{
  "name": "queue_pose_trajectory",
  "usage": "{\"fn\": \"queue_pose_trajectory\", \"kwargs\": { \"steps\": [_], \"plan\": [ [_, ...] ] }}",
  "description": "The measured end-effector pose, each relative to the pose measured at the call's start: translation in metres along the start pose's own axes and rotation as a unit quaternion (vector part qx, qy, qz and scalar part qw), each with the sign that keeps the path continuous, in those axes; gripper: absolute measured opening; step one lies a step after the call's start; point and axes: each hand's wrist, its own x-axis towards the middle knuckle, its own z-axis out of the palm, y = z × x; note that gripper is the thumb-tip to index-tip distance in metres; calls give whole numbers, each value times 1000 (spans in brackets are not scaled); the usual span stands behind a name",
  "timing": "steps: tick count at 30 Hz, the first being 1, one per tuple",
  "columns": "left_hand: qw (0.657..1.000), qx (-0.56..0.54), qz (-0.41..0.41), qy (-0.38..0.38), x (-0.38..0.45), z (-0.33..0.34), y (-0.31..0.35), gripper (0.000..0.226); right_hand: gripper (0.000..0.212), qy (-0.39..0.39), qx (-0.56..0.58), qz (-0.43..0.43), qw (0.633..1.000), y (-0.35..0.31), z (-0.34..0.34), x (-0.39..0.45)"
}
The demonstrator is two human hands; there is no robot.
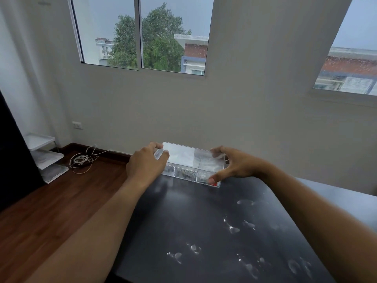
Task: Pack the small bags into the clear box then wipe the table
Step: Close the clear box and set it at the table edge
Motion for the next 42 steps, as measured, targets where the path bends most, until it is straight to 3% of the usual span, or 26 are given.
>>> {"fn": "queue_pose_trajectory", "kwargs": {
  "steps": [4, 7, 11, 14, 20, 30, 37, 42],
  "plan": [
    [999, 24, 24, 23, -1, 0, 0, 34, 116, 20, -48, -9, 999, -19, 0, -4],
    [993, 55, 92, 59, -1, 3, -3, 33, 102, 47, -50, -24, 997, -30, 14, -7],
    [985, 55, 159, 45, -3, 11, 2, 32, 91, 63, -141, -38, 987, -30, 39, -8],
    [980, 60, 188, 35, -5, 17, 2, 32, 94, 63, -159, -31, 985, -25, 48, -7],
    [984, 45, 171, 11, -4, 18, 2, 32, 87, 67, -182, -37, 980, -23, 52, -8],
    [976, 143, 163, -27, -10, 3, 20, 42, 76, 80, -215, -20, 973, -35, 46, -26],
    [957, 192, 219, 4, -24, 7, 36, 64, 71, 120, -181, 16, 976, -3, 11, -95],
    [938, 135, 320, -1, -75, 41, 85, 52, 65, 151, -165, 79, 971, 43, -21, -180]
  ]
}}
